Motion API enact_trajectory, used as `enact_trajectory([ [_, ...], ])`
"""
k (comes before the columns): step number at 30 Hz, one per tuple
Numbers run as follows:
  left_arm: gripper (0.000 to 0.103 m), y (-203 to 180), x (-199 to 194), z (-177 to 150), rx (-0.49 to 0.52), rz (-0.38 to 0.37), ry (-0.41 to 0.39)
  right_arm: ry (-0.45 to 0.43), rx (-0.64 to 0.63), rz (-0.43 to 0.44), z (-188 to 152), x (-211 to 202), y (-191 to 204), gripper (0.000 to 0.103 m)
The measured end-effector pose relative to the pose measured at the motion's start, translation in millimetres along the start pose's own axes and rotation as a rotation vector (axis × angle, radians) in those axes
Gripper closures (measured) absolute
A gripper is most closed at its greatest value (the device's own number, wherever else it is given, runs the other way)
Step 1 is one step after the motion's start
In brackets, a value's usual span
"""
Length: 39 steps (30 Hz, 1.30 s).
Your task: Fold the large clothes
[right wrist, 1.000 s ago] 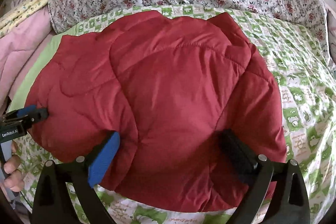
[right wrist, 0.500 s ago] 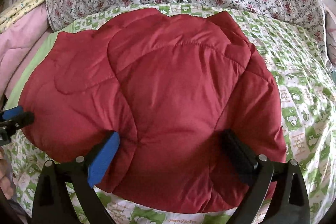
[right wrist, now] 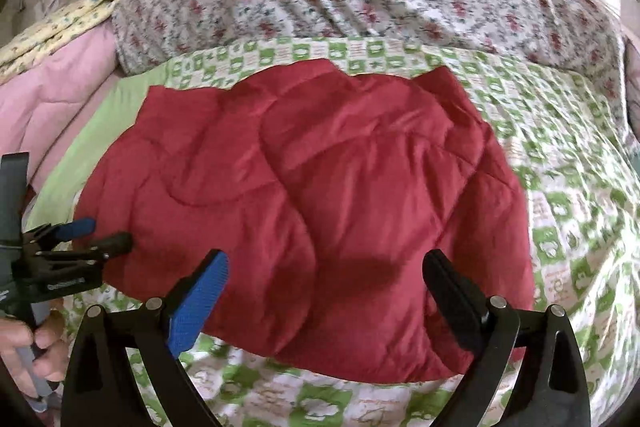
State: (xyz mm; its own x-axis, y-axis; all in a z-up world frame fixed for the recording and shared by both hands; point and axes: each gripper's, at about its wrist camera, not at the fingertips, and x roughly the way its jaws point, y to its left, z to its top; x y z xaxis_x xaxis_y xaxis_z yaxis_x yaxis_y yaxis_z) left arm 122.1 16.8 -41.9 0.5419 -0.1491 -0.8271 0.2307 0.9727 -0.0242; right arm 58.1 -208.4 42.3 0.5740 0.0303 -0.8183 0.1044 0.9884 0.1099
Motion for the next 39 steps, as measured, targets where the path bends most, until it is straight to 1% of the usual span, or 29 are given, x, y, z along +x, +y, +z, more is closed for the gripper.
enact_trajectory([
  [2, 0.014, 0, 0, 0, -0.001, -0.002, 0.000, 0.010, -0.017, -0.003, 2, 5, 5, 0.006],
  [5, 0.014, 0, 0, -1, -0.003, -0.006, 0.001, 0.050, -0.033, -0.006, 2, 20, 10, 0.005],
  [7, 0.013, 0, 1, -1, -0.003, -0.006, 0.001, 0.073, -0.052, -0.033, 0, 30, 10, 0.004],
  [12, 0.013, 0, 1, 0, -0.003, -0.004, 0.002, 0.092, -0.054, -0.050, 1, 42, 6, 0.003],
  [14, 0.013, 1, -1, 1, -0.009, -0.012, 0.000, 0.096, -0.048, -0.052, 2, 45, 4, 0.003],
  [18, 0.013, 8, -10, 8, -0.035, -0.052, -0.014, 0.097, -0.043, -0.051, 3, 46, 3, 0.002],
  [22, 0.013, 13, -16, 23, -0.029, -0.038, -0.047, 0.062, -0.017, -0.029, 12, 31, 0, 0.005],
  [25, 0.013, 16, -10, 36, -0.030, -0.018, -0.052, 0.032, -0.015, -0.044, 25, 26, -5, 0.005],
  [28, 0.013, 17, 7, 44, -0.029, -0.001, -0.018, 0.055, -0.006, -0.057, 33, 37, -12, 0.005],
  [30, 0.013, 21, 22, 45, -0.048, -0.005, 0.009, 0.096, 0.011, -0.041, 35, 52, -18, 0.004],
  [31, 0.013, 23, 24, 45, -0.055, -0.008, 0.011, 0.110, 0.015, -0.033, 36, 59, -20, 0.004],
  [35, 0.013, 26, 29, 46, -0.066, 0.002, 0.008, 0.121, -0.012, -0.044, 39, 70, -14, 0.003],
  [39, 0.012, 26, 31, 46, -0.070, 0.009, 0.008, 0.132, 0.003, -0.019, 41, 80, -19, 0.003],
])
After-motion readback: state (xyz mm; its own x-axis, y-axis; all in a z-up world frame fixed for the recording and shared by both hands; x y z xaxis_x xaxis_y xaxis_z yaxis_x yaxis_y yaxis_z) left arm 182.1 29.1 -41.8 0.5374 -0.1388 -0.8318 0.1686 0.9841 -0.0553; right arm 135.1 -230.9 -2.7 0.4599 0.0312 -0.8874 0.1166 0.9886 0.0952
